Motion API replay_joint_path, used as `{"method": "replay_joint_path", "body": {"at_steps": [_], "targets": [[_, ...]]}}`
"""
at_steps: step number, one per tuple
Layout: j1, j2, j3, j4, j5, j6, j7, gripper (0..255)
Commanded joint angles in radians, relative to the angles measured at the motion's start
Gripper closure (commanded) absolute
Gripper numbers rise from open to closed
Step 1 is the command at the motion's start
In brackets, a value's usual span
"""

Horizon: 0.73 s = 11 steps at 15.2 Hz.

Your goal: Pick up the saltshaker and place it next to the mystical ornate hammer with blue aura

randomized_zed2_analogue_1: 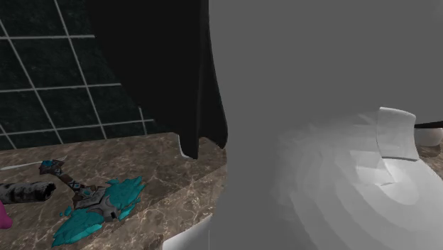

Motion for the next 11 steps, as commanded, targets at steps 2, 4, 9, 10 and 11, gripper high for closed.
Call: {"method": "replay_joint_path", "body": {"at_steps": [2,4,9,10,11], "targets": [[-0.005,0.108,-0.036,0.06,-0.004,0.063,-0.058,0],[-0.01,0.178,-0.058,0.106,0.0,0.096,-0.098,0],[-0.026,0.36,-0.101,0.243,0.033,0.162,-0.201,0],[-0.031,0.397,-0.108,0.274,0.043,0.171,-0.222,0],[-0.037,0.435,-0.113,0.306,0.054,0.18,-0.244,0]]}}
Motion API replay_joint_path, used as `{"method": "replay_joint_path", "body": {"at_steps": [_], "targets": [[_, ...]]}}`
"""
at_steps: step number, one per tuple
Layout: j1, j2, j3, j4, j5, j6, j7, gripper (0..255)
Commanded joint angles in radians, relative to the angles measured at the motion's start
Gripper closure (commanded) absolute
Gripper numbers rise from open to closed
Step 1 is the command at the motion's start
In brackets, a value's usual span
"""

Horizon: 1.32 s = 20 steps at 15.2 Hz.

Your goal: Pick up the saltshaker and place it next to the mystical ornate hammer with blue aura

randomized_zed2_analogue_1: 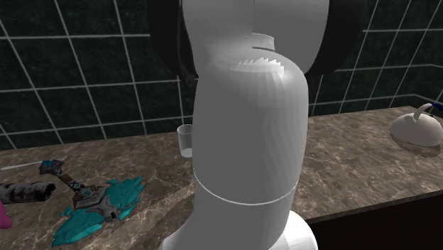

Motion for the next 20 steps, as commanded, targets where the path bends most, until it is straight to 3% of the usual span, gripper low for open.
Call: {"method": "replay_joint_path", "body": {"at_steps": [1,8,15,20], "targets": [[-0.009,0.074,-0.008,0.06,0.021,0.02,-0.039,0],[-0.073,0.335,-0.013,0.329,0.105,0.032,-0.169,0],[-0.083,0.373,-0.01,0.286,0.116,0.113,-0.176,0],[-0.084,0.376,-0.01,0.283,0.117,0.119,-0.177,0]]}}
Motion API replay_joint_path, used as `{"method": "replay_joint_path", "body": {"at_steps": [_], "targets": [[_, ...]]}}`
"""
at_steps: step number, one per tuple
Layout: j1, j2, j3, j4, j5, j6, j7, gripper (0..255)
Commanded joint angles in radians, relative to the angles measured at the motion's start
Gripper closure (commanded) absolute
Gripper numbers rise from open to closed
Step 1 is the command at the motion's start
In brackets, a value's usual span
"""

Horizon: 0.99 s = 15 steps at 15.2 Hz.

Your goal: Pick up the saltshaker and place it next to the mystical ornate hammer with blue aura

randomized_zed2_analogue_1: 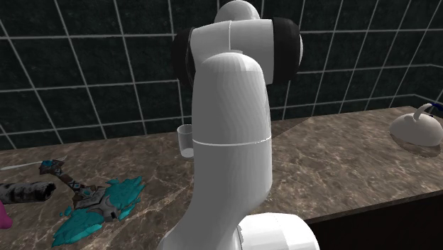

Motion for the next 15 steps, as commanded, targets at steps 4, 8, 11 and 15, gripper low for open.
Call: {"method": "replay_joint_path", "body": {"at_steps": [4,8,11,15], "targets": [[0.0,0.0,0.0,0.0,0.0,0.001,0.0,255],[0.0,0.0,0.0,0.0,0.0,0.001,0.0,255],[0.0,0.0,0.0,-0.001,0.0,0.001,0.0,255],[0.001,-0.012,-0.002,0.011,-0.003,-0.022,0.0,255]]}}
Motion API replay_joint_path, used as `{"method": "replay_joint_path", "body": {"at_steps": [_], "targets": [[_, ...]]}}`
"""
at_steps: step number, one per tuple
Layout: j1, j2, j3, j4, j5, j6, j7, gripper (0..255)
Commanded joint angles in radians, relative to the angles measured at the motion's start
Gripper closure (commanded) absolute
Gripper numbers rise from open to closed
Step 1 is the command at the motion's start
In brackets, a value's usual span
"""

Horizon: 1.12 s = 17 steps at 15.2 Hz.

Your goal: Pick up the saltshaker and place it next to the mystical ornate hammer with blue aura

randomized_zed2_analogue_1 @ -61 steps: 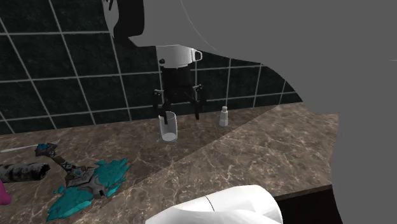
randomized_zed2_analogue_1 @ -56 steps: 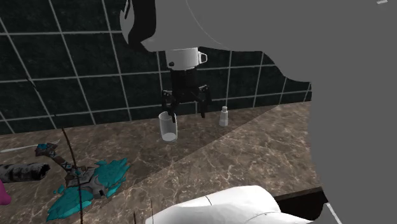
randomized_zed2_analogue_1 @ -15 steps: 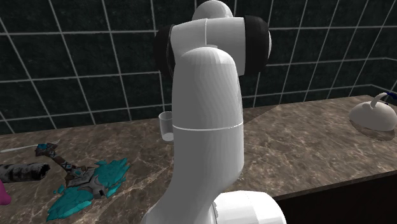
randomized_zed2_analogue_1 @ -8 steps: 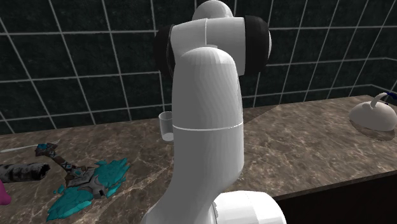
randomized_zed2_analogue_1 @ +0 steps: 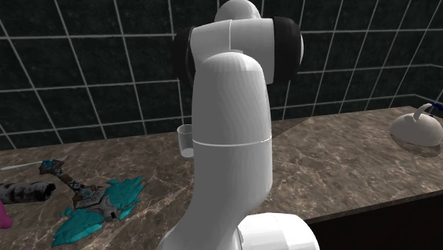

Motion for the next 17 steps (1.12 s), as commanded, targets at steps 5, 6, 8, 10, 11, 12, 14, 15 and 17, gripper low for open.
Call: {"method": "replay_joint_path", "body": {"at_steps": [5,6,8,10,11,12,14,15,17], "targets": [[0.004,-0.03,-0.004,0.039,-0.008,-0.068,-0.001,255],[0.004,-0.035,-0.005,0.047,-0.01,-0.08,-0.001,255],[0.005,-0.043,-0.006,0.062,-0.012,-0.104,-0.002,255],[0.005,-0.051,-0.007,0.079,-0.014,-0.128,-0.003,255],[0.006,-0.055,-0.007,0.088,-0.015,-0.14,-0.003,255],[0.006,-0.058,-0.008,0.097,-0.016,-0.152,-0.004,255],[0.006,-0.064,-0.009,0.115,-0.017,-0.177,-0.005,255],[0.006,-0.067,-0.009,0.125,-0.018,-0.189,-0.006,255],[0.006,-0.072,-0.01,0.145,-0.019,-0.214,-0.008,255]]}}
